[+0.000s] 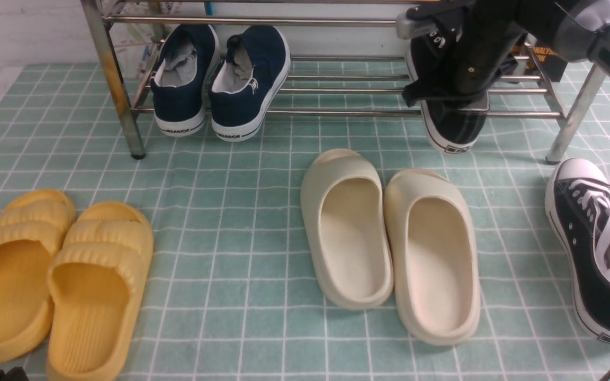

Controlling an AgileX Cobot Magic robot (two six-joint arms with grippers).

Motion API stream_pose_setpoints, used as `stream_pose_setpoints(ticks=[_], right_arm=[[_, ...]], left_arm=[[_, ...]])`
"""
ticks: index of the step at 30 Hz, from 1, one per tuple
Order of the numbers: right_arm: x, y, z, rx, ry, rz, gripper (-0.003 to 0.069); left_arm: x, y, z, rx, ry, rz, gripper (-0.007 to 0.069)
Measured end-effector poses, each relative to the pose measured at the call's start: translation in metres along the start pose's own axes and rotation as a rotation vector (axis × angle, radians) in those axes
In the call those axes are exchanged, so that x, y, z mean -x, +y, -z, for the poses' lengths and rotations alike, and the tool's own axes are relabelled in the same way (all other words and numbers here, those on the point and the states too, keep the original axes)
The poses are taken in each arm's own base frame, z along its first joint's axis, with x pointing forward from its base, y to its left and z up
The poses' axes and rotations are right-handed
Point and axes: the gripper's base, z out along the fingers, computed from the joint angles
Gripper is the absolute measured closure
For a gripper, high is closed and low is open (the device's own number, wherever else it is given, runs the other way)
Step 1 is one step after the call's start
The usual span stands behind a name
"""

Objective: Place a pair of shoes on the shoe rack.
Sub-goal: Use the right arm to put a shoe into the shoe rack

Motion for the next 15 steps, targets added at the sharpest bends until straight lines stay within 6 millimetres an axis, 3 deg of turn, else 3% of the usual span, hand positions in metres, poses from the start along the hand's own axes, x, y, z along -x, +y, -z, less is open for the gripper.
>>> stream_pose_setpoints(ticks=[6,10,15], right_arm=[[0.005,-0.002,0.004,-0.004,-0.051,-0.019,0.0433],[0.004,-0.002,0.009,-0.003,-0.034,-0.031,0.0246],[0.001,-0.002,0.021,0.004,0.003,-0.03,0.0168]], left_arm=[[0.0,0.0,0.0,0.0,0.0,0.0,0.0491],[0.0,0.0,0.0,0.0,0.0,0.0,0.049],[0.0,0.0,0.0,0.0,0.0,0.0,0.0481]])
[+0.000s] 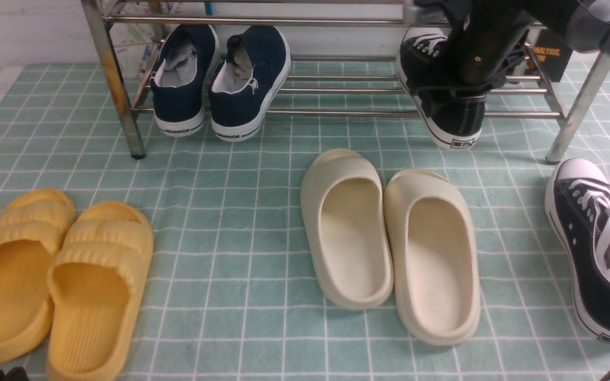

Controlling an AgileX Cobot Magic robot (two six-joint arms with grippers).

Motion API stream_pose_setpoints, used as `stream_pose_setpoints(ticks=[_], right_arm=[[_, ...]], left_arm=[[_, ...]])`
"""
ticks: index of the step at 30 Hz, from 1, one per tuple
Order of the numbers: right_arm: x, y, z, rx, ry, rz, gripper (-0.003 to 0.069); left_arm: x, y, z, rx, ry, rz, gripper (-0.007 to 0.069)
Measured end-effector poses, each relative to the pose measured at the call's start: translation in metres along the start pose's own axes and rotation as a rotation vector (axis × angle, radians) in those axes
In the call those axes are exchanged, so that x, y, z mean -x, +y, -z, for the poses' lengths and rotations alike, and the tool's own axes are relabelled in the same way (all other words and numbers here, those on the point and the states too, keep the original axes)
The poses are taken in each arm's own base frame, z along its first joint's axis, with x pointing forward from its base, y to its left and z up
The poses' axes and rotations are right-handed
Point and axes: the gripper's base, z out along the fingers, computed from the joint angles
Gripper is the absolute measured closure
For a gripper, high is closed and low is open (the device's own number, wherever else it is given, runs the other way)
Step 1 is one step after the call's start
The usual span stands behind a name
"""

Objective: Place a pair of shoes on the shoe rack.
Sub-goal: Use the right arm to put a shoe into the shoe rack

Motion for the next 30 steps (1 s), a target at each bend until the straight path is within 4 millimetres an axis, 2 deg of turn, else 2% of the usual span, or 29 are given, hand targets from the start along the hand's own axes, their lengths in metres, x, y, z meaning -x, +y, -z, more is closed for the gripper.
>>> stream_pose_setpoints(ticks=[8,9,10,12,14,15,17,19,20,21,22,23,24,25,30], right_arm=[[0.0,0.002,0.05,0.016,-0.045,0.048,0.018],[-0.001,0.002,0.051,0.017,-0.043,0.05,0.0183],[-0.004,0.003,0.062,0.031,-0.049,0.057,0.0202],[-0.011,0.005,0.071,0.045,-0.04,0.062,0.0235],[-0.016,0.005,0.073,0.051,-0.024,0.071,0.0256],[-0.024,0.006,0.081,0.054,-0.012,0.08,0.0298],[-0.037,0.006,0.084,0.055,0.024,0.093,0.0363],[-0.045,0.005,0.083,0.054,0.052,0.098,0.0406],[-0.055,0.003,0.078,0.053,0.091,0.095,0.0463],[-0.058,0.002,0.076,0.053,0.102,0.093,0.047],[-0.065,-0.002,0.064,0.049,0.125,0.082,0.0529],[-0.07,-0.004,0.057,0.048,0.137,0.077,0.0546],[-0.069,-0.005,0.054,0.044,0.123,0.075,0.0558],[-0.071,-0.008,0.039,0.036,0.109,0.066,0.0609],[-0.066,-0.009,0.005,0.028,0.042,0.06,0.0659]], left_arm=[[0.0,0.0,0.0,0.0,0.0,0.0,0.0473],[0.0,0.0,0.0,0.0,0.0,0.0,0.0472],[0.0,0.0,0.0,0.0,0.0,0.0,0.0469],[0.0,0.0,0.0,0.0,0.0,0.0,0.0466],[0.0,0.0,0.0,0.0,0.0,0.0,0.0464],[0.0,0.0,0.0,0.0,0.0,0.0,0.0462],[0.0,0.0,0.0,0.0,0.0,0.0,0.046],[0.0,0.0,0.0,0.0,0.0,0.0,0.0459],[0.0,0.0,0.0,0.0,0.0,0.0,0.0456],[0.0,0.0,0.0,0.0,0.001,0.0,0.0456],[0.0,0.0,0.0,0.0,0.004,0.0,0.0453],[-0.001,0.0,0.0,0.001,0.006,0.0,0.0452],[-0.001,0.0,0.0,0.001,0.007,0.0,0.0452],[-0.001,0.0,0.0,0.001,0.008,0.0,0.0449],[-0.001,0.0,0.0,0.001,0.008,0.0,0.0444]])
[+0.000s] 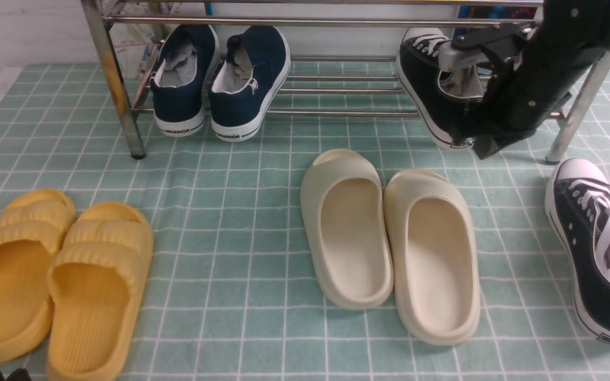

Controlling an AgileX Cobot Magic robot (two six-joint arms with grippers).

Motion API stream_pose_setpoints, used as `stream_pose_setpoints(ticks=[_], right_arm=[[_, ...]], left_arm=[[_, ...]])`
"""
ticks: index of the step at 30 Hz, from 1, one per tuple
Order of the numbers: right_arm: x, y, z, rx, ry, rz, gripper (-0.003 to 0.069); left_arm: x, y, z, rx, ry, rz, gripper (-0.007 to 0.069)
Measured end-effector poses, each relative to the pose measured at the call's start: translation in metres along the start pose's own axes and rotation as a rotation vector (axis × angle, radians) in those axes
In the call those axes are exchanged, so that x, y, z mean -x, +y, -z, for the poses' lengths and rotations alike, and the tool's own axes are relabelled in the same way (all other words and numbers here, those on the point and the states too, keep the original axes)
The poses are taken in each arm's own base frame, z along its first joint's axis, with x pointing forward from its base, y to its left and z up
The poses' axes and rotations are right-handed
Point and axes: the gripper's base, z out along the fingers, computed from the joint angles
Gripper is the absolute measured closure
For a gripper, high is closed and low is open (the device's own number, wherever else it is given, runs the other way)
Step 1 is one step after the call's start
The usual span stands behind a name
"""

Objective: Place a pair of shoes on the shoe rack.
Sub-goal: Use the right arm to put a shoe into the shoe rack

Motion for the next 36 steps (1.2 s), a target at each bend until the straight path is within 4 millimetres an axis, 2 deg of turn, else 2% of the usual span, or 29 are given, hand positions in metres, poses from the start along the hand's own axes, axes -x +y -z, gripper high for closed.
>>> stream_pose_setpoints(ticks=[4,10,23,26,32,35,36], right_arm=[[0.005,-0.001,-0.014,-0.004,-0.048,-0.004,0.0661],[0.013,-0.001,-0.015,-0.002,-0.131,-0.017,0.0661],[0.019,0.002,-0.024,0.033,-0.201,-0.059,0.0656],[0.016,0.003,-0.014,0.037,-0.171,-0.052,0.0655],[0.012,0.001,0.021,-0.011,-0.146,0.003,0.0654],[0.011,-0.002,0.019,-0.046,-0.132,0.024,0.0654],[0.011,-0.004,0.012,-0.06,-0.126,0.029,0.0654]], left_arm=[[0.0,0.0,0.0,0.0,0.0,0.001,0.0441],[0.0,0.0,0.0,0.0,0.0,0.001,0.0442],[0.0,0.0,0.0,0.0,0.0,0.001,0.0442],[0.0,0.0,0.0,0.0,0.0,0.001,0.0442],[0.0,0.0,0.0,0.0,0.0,0.001,0.0442],[0.0,0.0,0.0,0.0,0.0,0.001,0.0442],[0.0,0.0,0.0,0.0,0.0,0.001,0.0442]])
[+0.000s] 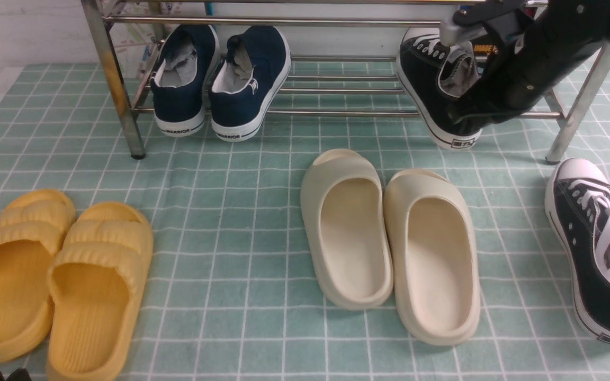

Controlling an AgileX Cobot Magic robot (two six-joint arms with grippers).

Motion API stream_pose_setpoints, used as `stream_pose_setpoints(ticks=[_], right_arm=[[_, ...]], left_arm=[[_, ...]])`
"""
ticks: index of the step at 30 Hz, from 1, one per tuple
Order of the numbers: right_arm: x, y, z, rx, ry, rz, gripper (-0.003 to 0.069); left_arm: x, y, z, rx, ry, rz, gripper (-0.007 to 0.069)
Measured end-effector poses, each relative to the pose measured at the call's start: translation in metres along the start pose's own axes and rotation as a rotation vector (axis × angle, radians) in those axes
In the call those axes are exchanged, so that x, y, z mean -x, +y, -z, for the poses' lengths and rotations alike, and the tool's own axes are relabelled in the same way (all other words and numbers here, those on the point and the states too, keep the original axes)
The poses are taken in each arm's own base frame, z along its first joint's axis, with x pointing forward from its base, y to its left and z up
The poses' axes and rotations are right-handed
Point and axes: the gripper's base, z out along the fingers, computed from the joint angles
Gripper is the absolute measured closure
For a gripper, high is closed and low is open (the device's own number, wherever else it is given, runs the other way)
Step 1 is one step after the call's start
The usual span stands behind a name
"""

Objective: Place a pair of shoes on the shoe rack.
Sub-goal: Use the right arm to put a shoe into the shoe rack

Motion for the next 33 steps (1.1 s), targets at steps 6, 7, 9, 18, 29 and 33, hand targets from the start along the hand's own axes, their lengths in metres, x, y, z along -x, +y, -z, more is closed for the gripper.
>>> stream_pose_setpoints(ticks=[6,7,9,18,29,33], right_arm=[[-0.005,0.0,-0.034,-0.009,0.023,-0.001,0.0654],[-0.005,0.0,-0.037,-0.008,0.019,-0.004,0.0654],[-0.003,0.0,-0.038,0.0,-0.004,-0.024,0.0654],[0.006,0.003,-0.041,0.029,-0.104,-0.084,0.0654],[0.009,0.003,0.006,0.036,-0.082,-0.082,0.064],[0.009,0.004,0.043,0.04,-0.082,-0.082,0.0585]], left_arm=[[0.0,0.0,0.0,0.0,0.0,0.0,0.0442],[0.0,0.0,0.0,0.0,0.0,0.0,0.0442],[0.0,0.0,0.0,0.0,0.0,0.0,0.0442],[0.0,0.0,0.0,0.0,0.0,0.0,0.0442],[0.0,0.0,0.0,0.0,0.0,-0.001,0.0442],[0.0,0.0,0.0,0.0,0.0,-0.001,0.0442]])
